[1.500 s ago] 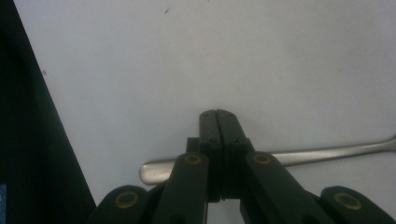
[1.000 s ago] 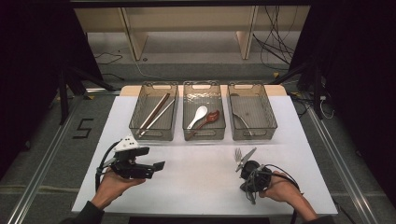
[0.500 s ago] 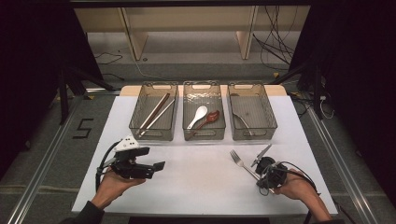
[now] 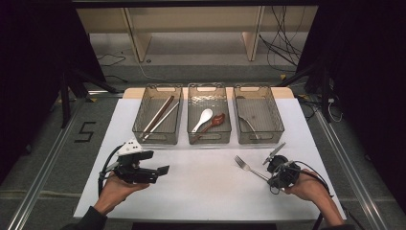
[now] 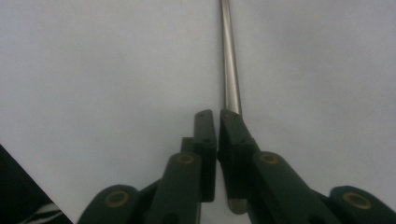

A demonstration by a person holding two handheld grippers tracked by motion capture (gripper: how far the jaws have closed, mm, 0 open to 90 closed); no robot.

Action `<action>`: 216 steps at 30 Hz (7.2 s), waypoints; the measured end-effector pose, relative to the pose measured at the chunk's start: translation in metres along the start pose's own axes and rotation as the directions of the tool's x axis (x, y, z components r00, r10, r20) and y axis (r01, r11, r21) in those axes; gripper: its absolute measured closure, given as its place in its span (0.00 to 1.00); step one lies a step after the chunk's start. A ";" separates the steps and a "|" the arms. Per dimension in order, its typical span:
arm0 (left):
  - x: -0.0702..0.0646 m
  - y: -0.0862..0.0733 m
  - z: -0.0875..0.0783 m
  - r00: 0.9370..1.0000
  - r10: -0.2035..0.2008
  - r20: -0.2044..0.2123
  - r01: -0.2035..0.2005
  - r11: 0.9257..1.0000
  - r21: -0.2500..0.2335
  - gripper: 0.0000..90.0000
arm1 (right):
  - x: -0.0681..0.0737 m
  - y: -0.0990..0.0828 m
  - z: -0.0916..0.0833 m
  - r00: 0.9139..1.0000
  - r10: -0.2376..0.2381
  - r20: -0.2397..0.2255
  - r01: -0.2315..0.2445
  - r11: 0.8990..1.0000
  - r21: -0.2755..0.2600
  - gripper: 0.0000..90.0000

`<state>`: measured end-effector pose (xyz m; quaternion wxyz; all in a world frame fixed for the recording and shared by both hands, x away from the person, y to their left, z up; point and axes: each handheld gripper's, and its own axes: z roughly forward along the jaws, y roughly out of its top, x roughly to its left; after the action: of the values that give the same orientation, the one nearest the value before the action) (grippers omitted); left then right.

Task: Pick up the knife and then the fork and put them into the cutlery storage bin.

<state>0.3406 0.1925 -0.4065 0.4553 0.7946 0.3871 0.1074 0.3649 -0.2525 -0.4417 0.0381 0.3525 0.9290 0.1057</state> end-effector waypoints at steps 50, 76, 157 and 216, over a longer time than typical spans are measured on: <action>0.000 0.000 -0.001 1.000 0.004 0.000 -0.004 1.000 0.005 0.18 | -0.002 0.043 0.020 0.996 -0.085 0.024 0.083 0.993 0.089 0.93; 0.001 0.000 -0.001 1.000 0.001 -0.001 -0.001 1.000 0.000 0.18 | -0.009 0.043 -0.017 0.999 -0.051 -0.003 0.050 0.989 -0.140 0.94; 0.003 0.000 -0.005 1.000 -0.015 0.008 0.015 0.999 -0.046 0.17 | -0.134 0.130 -0.063 0.922 0.388 -0.010 -0.352 0.824 -0.444 0.94; 0.004 0.000 -0.006 0.999 -0.032 0.016 0.033 0.998 -0.058 0.17 | -0.061 0.099 -0.047 0.960 0.271 -0.074 -0.264 0.781 -0.567 0.41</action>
<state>0.3402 0.1991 -0.4039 0.4827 0.7753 0.3935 0.1052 0.4675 -0.2285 -0.3742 0.1319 0.4535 0.7947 0.3813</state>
